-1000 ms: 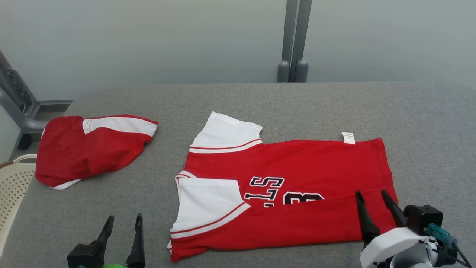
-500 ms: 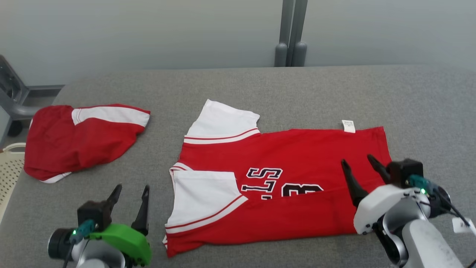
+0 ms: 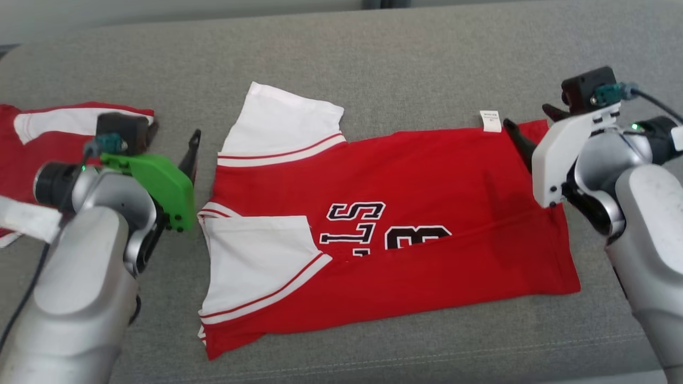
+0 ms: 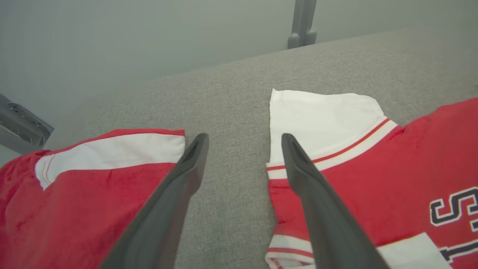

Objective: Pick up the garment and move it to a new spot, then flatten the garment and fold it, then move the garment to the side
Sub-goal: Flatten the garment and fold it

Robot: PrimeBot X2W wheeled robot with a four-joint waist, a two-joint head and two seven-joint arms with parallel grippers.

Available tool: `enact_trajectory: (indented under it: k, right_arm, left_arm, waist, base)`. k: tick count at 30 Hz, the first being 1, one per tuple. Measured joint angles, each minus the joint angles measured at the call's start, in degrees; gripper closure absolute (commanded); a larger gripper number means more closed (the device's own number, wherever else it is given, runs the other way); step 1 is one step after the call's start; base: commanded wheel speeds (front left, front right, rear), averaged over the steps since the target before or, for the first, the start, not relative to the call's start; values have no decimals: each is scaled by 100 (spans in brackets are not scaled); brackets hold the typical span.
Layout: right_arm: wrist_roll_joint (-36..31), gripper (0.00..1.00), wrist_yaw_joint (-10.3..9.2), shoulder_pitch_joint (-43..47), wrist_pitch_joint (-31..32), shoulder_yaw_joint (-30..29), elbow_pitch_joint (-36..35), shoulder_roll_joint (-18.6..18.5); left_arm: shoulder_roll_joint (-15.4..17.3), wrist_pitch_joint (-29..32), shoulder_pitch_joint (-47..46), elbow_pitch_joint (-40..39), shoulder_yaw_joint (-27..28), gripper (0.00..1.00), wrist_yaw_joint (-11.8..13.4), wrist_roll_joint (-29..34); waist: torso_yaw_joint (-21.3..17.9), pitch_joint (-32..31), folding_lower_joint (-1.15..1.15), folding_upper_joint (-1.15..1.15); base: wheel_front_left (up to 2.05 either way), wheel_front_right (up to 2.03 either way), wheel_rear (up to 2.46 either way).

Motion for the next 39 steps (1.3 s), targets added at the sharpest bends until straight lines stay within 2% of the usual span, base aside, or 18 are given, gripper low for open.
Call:
enact_trajectory:
  k: [6,13,20,31,38,39]
  right_arm:
    - [-25,0,0,-739,348,140,263,-247]
    - [-30,0,0,-1168,254,257,459,-255]
    - [4,0,0,-1259,85,444,638,-107]
    - [65,0,0,-1333,-78,689,822,-108]
    - [131,0,0,-1389,-93,814,862,-113]
    - [135,0,0,-1392,-99,824,866,-112]
  left_arm:
    - [99,361,-1059,563,-133,0,-177,-2]
    - [102,784,-1697,1145,-304,0,-244,-20]
    - [118,854,-2213,1563,-457,0,-272,-20]
    - [94,657,-2648,2113,-550,0,-224,-1]
    - [-20,636,-2772,2357,-646,13,-212,41]
    - [-36,628,-2784,2383,-650,21,-210,41]
  waist:
    - [-243,576,0,0]
    - [-468,1079,1,0]
    - [-716,1445,1,0]
    - [-975,1548,0,0]
    - [-1038,1570,0,0]
    - [-1041,1582,0,0]
  base:
    - [0,0,0]
    - [0,0,0]
    - [0,0,0]
    - [0,0,0]
    - [0,0,0]
    - [0,0,0]
